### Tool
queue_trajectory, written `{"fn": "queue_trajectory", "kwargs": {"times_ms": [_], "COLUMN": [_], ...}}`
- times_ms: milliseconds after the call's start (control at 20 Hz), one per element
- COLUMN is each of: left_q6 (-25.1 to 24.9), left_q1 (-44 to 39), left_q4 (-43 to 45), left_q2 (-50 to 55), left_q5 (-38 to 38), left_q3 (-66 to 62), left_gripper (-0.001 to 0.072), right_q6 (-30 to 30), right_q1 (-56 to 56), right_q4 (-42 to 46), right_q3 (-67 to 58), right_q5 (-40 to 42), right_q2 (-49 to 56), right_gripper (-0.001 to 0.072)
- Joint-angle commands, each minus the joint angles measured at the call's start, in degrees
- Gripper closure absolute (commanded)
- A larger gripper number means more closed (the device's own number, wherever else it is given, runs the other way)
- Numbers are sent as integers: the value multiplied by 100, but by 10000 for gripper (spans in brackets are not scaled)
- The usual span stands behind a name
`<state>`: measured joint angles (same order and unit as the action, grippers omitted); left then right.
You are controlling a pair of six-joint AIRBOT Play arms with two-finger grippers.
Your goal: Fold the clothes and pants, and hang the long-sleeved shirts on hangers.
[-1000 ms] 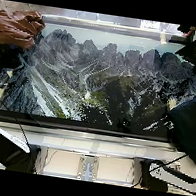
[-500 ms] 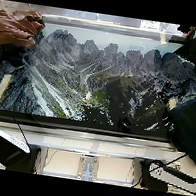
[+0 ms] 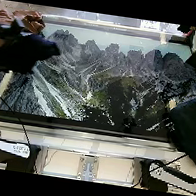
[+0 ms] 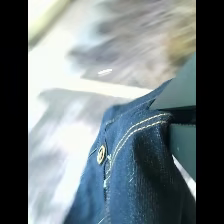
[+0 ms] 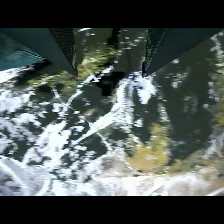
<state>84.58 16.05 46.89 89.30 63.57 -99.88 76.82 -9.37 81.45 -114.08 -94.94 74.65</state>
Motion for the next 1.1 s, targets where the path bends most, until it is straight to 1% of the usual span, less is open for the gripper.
{"fn": "queue_trajectory", "kwargs": {"times_ms": [0,100,200,250,350,400,450,500,550,600,650,700,800,850,900,1000,1050], "left_q6": [7,7,44,210,612,721,789,807,813,863,1067,1231,1270,1268,1270,1276,1279], "left_q1": [-1733,-2868,-3939,-4334,-4992,-5228,-5370,-5436,-5442,-5366,-5222,-5049,-4627,-4380,-4116,-3600,-3388], "left_q4": [33,302,938,1320,2011,2205,2234,2229,2229,2223,2201,2203,2212,2214,2223,2253,2243], "left_q2": [-258,-125,114,247,562,734,890,1025,1095,1106,1054,970,754,636,527,417,431], "left_q5": [313,291,304,323,417,472,487,461,409,365,354,358,332,289,260,258,372], "left_q3": [-2,0,0,0,0,0,0,0,0,-4,-7,-7,-7,-7,-4,-4,-2], "left_gripper": [685,685,685,685,685,685,684,660,452,120,8,-3,-3,-3,-2,-2,-2], "right_q6": [-372,-367,-330,-297,-295,-295,-297,-302,-304,-334,-348,-348,-350,-367,-483,-852,-994], "right_q1": [-50,-201,-433,-557,-765,-831,-850,-850,-844,-846,-846,-846,-841,-837,-826,-752,-680], "right_q4": [592,546,308,74,-518,-839,-1080,-1241,-1357,-1405,-1399,-1401,-1513,-1742,-2120,-2955,-3329], "right_q3": [-7,-4,-4,2,70,146,238,363,503,627,767,922,1357,1633,1982,2785,3165], "right_q5": [232,369,365,367,350,358,369,424,472,479,479,494,498,501,509,870,1025], "right_q2": [0,11,61,101,199,258,323,396,476,577,693,802,1029,1139,1228,1270,1270], "right_gripper": [265,265,264,264,264,264,264,263,263,263,263,263,262,262,262,262,262]}}
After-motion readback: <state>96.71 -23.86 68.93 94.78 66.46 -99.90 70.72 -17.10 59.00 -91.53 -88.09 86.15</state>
